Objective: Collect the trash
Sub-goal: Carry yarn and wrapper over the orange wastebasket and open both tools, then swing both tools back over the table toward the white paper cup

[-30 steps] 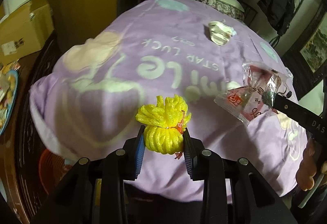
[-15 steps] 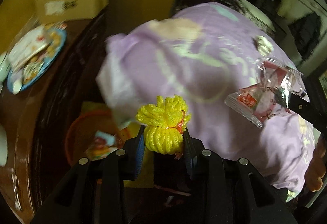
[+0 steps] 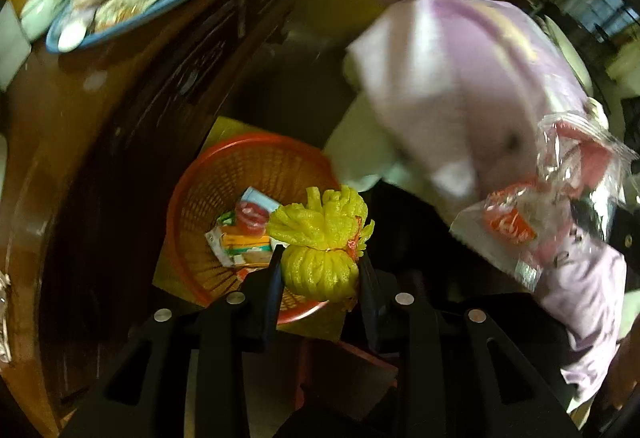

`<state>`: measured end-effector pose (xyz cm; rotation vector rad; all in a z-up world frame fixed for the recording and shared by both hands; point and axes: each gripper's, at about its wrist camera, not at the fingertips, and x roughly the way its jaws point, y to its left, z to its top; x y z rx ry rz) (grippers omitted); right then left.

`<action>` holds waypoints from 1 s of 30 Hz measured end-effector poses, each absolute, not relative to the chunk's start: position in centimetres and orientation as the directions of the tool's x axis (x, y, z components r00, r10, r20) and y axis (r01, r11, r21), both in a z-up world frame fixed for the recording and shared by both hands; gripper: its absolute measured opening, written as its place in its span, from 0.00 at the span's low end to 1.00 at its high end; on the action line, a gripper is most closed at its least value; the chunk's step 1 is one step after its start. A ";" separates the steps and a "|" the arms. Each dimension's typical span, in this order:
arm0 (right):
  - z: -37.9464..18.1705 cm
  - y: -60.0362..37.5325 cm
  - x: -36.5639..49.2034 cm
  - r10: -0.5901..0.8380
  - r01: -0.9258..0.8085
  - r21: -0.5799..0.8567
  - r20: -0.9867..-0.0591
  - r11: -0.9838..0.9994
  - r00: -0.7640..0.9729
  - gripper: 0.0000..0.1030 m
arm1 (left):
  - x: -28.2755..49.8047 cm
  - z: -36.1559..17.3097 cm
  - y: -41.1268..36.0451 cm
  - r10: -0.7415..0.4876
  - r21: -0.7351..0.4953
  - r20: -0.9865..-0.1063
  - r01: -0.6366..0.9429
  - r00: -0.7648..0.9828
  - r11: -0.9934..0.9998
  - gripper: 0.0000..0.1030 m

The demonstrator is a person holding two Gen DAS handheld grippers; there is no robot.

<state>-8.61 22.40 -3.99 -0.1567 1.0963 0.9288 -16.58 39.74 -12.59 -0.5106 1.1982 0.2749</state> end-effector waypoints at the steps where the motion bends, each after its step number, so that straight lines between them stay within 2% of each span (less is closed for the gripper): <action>1: -4.8 23.5 -8.7 0.552 -0.716 0.312 -0.825 0.625 0.123 0.04 | -16.6 -13.3 40.3 -0.065 -0.232 -0.938 -0.476 0.342 0.848 0.33; 11: -10.4 29.2 -8.8 0.457 -0.751 0.273 -0.888 0.601 0.043 0.05 | -17.4 -18.5 44.3 -0.085 -0.223 -0.960 -0.545 0.267 0.808 0.34; 13: -11.2 30.2 -8.7 0.446 -0.754 0.272 -0.894 0.597 0.031 0.08 | -17.4 -19.1 45.0 -0.082 -0.217 -0.963 -0.555 0.257 0.803 0.34; 14: -11.5 30.6 -8.6 0.443 -0.755 0.270 -0.896 0.598 0.031 0.08 | -17.4 -19.2 45.0 -0.086 -0.218 -0.963 -0.557 0.254 0.801 0.35; 15: -11.8 31.1 -8.4 0.440 -0.755 0.266 -0.897 0.599 0.033 0.09 | -17.4 -19.5 45.2 -0.091 -0.220 -0.964 -0.559 0.249 0.799 0.44; 16: -12.1 31.5 -8.2 0.436 -0.758 0.261 -0.899 0.598 0.034 0.11 | -17.5 -19.7 45.4 -0.082 -0.207 -0.968 -0.565 0.238 0.799 0.58; 18: -12.3 32.3 -8.2 0.437 -0.766 0.263 -0.899 0.586 0.025 0.20 | -17.8 -19.7 45.6 -0.044 -0.175 -0.971 -0.575 0.234 0.799 0.68; 19: -12.3 32.6 -8.2 0.440 -0.771 0.263 -0.897 0.580 0.025 0.31 | -17.9 -19.6 45.7 -0.035 -0.170 -0.971 -0.576 0.238 0.800 0.70; 21: -12.1 32.8 -8.3 0.450 -0.774 0.252 -0.892 0.581 0.047 0.45 | -18.2 -19.5 46.1 -0.038 -0.176 -0.970 -0.581 0.242 0.795 0.70; 22: -12.0 32.7 -8.3 0.457 -0.774 0.252 -0.888 0.581 0.054 0.48 | -18.4 -19.5 46.2 -0.029 -0.168 -0.971 -0.587 0.238 0.792 0.70; 24: -11.8 32.5 -8.2 0.467 -0.769 0.272 -0.883 0.579 0.038 0.52 | -18.4 -19.4 46.4 -0.022 -0.161 -0.972 -0.595 0.234 0.788 0.70; 30: -10.7 30.9 -7.9 0.491 -0.755 0.295 -0.870 0.586 0.042 0.53 | -18.4 -18.7 46.1 -0.007 -0.149 -0.972 -0.598 0.233 0.788 0.70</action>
